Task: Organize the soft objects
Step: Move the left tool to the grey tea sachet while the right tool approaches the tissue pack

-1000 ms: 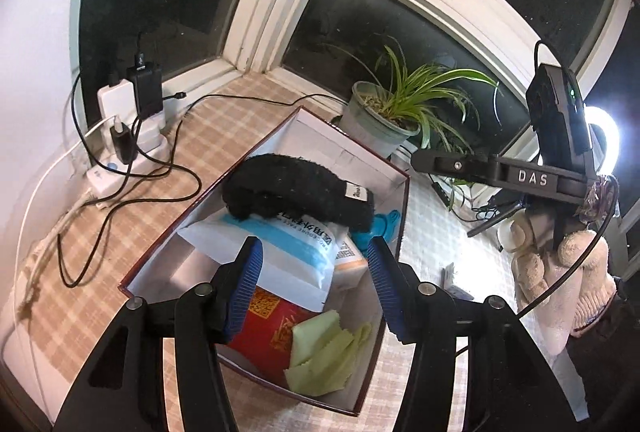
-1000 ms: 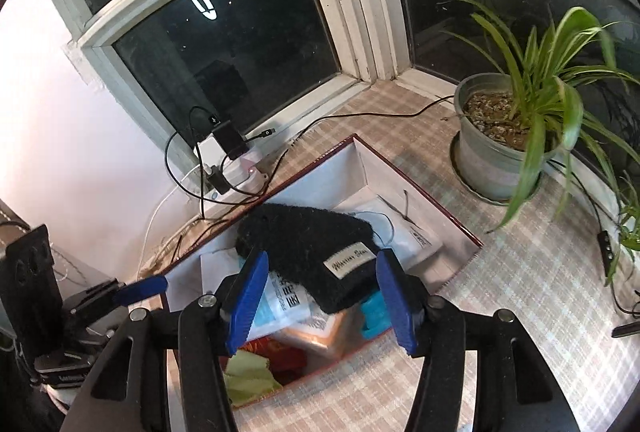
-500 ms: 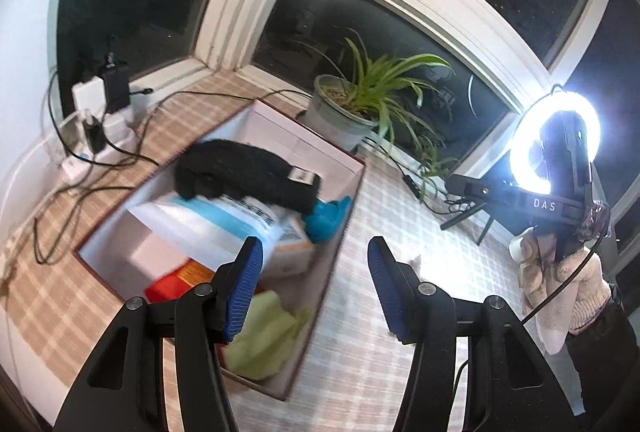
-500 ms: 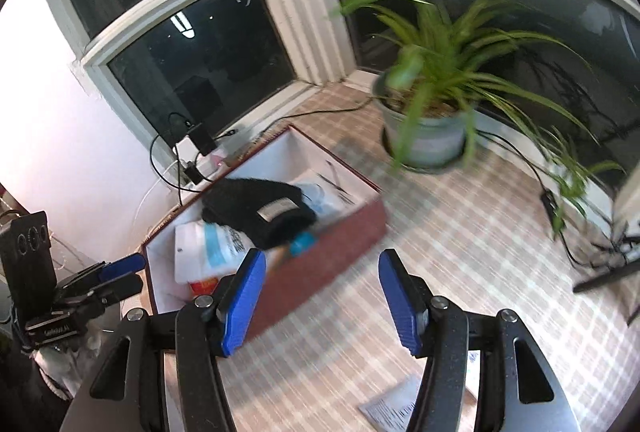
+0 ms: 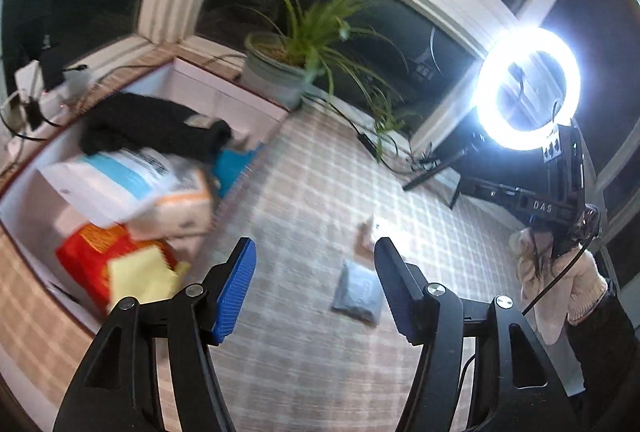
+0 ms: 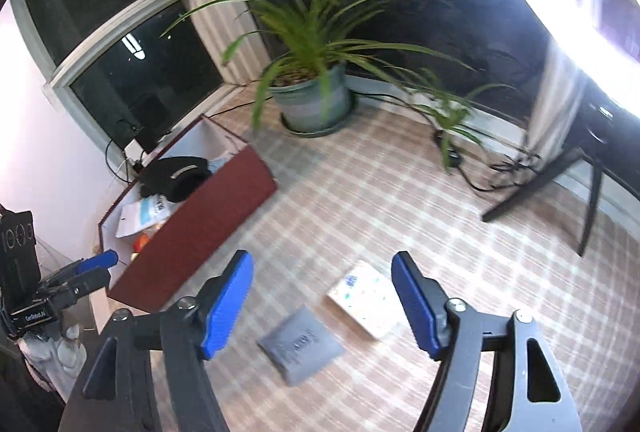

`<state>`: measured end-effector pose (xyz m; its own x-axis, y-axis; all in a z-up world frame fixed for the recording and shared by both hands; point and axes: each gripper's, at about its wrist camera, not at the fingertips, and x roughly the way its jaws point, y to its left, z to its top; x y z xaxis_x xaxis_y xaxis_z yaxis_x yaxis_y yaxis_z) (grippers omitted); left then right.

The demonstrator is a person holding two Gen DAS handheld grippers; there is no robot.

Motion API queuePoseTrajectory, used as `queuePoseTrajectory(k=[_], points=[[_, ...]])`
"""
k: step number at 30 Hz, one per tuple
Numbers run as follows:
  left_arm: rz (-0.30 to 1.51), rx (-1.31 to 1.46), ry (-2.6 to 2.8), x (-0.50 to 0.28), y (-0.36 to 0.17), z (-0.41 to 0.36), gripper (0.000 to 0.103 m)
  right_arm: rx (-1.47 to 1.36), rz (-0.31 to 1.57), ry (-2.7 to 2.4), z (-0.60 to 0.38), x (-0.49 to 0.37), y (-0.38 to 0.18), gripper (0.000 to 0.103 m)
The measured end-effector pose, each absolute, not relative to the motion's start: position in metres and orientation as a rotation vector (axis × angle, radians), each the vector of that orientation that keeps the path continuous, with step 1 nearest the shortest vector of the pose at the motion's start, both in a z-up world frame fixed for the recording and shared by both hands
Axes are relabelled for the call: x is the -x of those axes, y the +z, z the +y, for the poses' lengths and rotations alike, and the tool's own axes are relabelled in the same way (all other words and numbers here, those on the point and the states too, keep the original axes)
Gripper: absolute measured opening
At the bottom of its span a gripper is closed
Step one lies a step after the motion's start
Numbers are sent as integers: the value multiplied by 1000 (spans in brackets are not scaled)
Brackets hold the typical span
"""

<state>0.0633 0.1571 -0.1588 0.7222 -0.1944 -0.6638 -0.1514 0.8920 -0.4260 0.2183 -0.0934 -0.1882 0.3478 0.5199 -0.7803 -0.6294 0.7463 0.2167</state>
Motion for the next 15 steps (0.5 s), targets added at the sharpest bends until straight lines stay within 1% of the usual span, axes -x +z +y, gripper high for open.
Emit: queuePoseTrajectory(k=[3,15], points=[[804,449,-38,-68,-166,135,65,133,965,737,-109,-220,-194,69],[852,264,-31,-78,-166,54,65,183,942,757,-146,-222,-221,69]])
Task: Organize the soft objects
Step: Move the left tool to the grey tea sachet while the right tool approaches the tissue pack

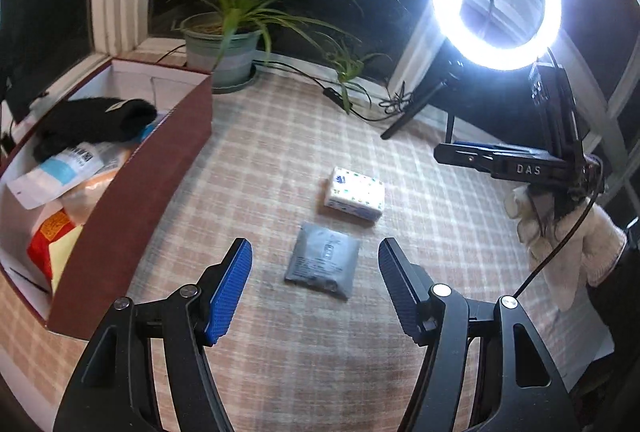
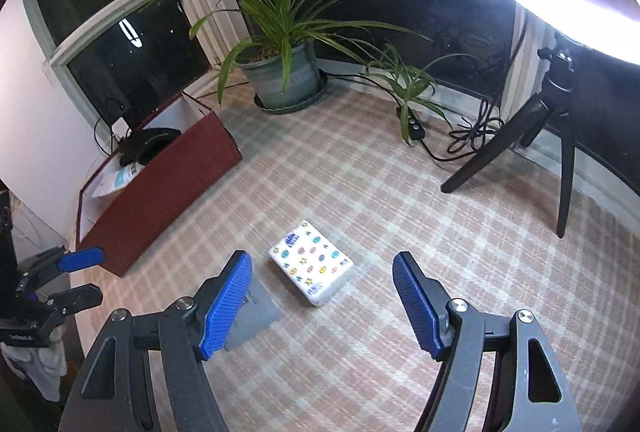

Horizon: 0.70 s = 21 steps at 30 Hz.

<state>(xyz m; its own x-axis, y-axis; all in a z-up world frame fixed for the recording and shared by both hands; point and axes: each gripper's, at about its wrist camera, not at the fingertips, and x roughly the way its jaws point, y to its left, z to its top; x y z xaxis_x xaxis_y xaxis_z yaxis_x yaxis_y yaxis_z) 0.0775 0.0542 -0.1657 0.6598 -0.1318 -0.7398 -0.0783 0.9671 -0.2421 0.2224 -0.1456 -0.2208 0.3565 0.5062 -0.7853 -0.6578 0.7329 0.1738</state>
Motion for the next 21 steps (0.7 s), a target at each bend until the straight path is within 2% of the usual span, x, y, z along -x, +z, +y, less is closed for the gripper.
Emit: queuePoseTrajectory(k=[9,13,21], points=[[886,186,-28,-91,-177,21,66,248,920,792,-152,-226,-230,70],[919,162,-12,-96,-193,16,66,326,909,802,-148,-221,-237,84],[1020,107,-67,-100,-237,0,66,457,955,838,-135,-215,-261,84]])
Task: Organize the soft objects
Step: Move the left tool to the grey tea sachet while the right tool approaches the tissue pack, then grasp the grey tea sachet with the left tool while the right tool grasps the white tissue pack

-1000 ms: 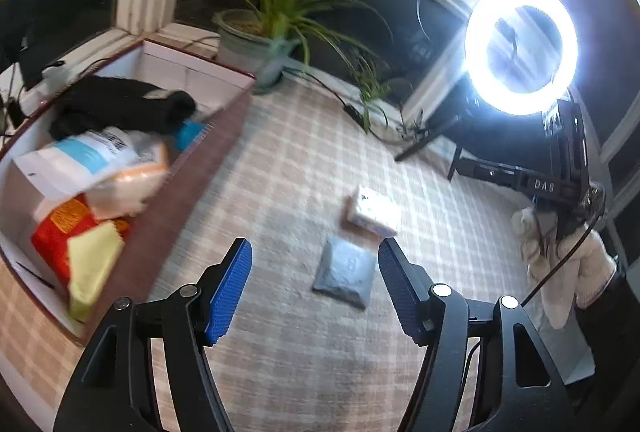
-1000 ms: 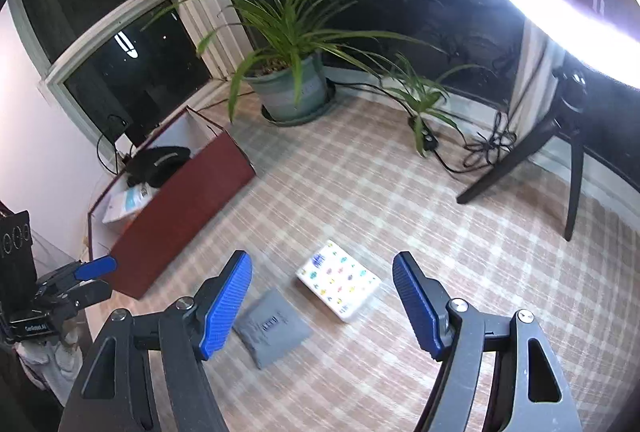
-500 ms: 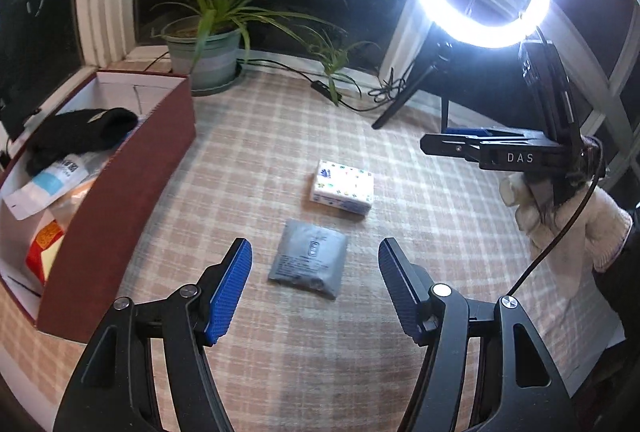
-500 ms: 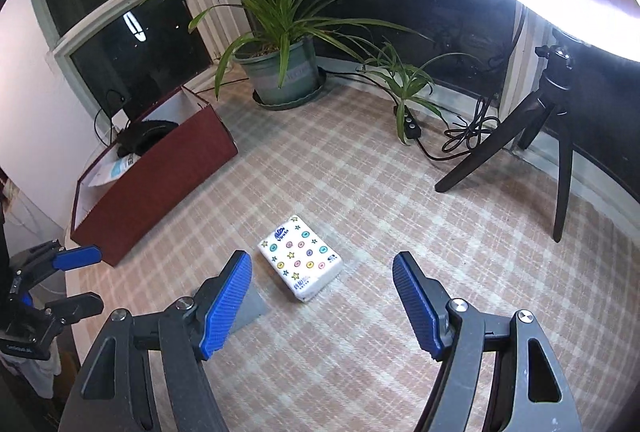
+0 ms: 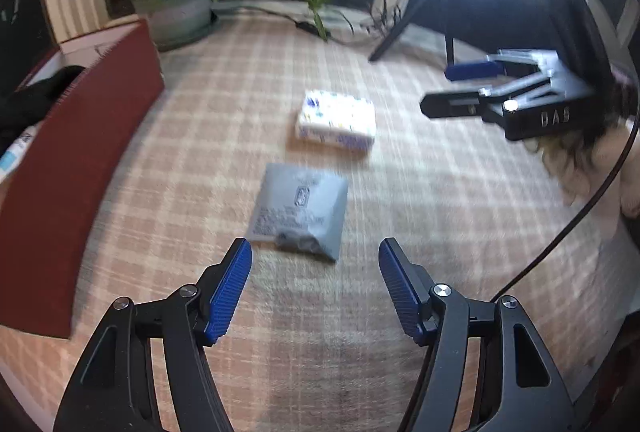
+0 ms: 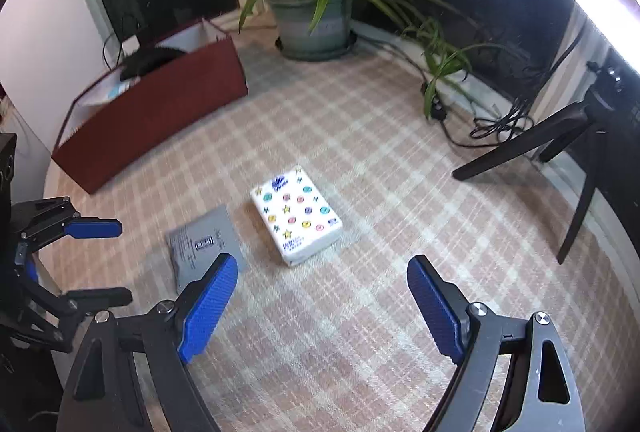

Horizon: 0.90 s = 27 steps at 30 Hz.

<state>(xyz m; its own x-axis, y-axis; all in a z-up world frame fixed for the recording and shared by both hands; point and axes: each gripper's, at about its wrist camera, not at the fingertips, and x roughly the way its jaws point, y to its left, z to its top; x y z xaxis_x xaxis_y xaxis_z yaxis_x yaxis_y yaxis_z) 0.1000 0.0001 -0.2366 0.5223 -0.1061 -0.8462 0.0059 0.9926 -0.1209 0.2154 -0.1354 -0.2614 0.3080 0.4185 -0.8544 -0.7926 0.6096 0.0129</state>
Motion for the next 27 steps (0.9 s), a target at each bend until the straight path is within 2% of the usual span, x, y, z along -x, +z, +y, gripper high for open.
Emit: queuePoseTrajectory(k=[17,19,27], points=[[1145,-81,-12,-146,-278,-19,67,493,1002,864,-121,-236,-287,84],[1158,-72,-9,-150,-279,-15,73,516,993,868,-116,-237,-290,84],[1157,-59,-14,-153,-282,-9,84,620,985,917,-86,-238,-301,84]])
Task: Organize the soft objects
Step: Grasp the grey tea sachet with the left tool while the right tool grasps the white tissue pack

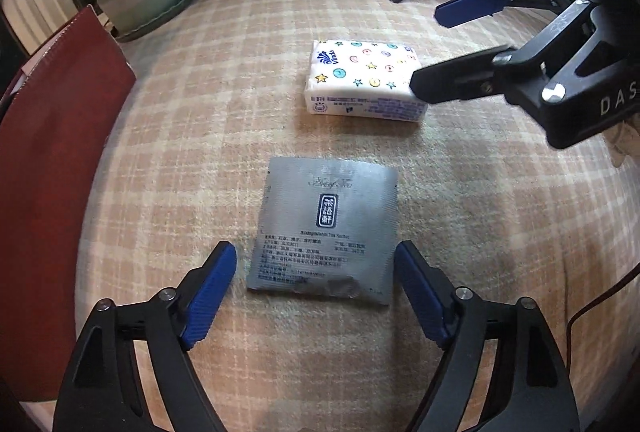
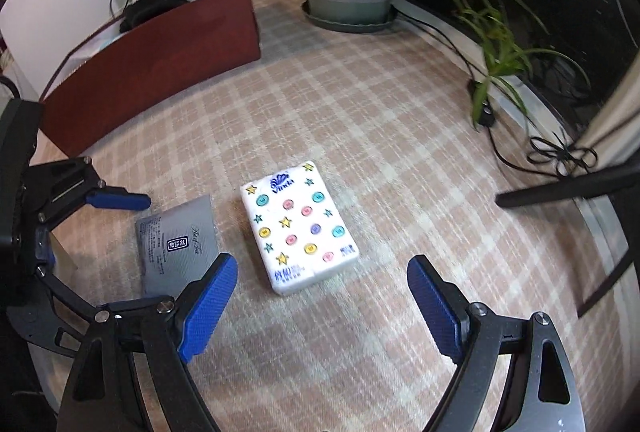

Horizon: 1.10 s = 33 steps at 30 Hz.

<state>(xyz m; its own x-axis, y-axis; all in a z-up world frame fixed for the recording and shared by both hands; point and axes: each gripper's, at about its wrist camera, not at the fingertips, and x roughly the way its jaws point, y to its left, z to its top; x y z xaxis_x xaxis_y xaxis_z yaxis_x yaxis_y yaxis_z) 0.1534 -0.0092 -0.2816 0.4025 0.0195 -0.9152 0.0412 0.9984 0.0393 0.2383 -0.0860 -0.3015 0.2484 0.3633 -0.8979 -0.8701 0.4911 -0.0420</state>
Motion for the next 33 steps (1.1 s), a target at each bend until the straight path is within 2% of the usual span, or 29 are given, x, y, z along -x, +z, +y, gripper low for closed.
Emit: queuePoseTrajectory(k=[8,19,25,33], points=[[1148,-30,7,-162,-284,2,87,713,985,927,-66,-235,-317,84],[1108,89,104,-164,-283,25,82,731,1005,885,-44,-246,-337,84],[1091,174,92,-158,-280,36,79,646,1093,845,-42,-259,-347,84],[1138,-7,-46,-157,-283,19,81,547,1129,730,-55,-274,-347,84]])
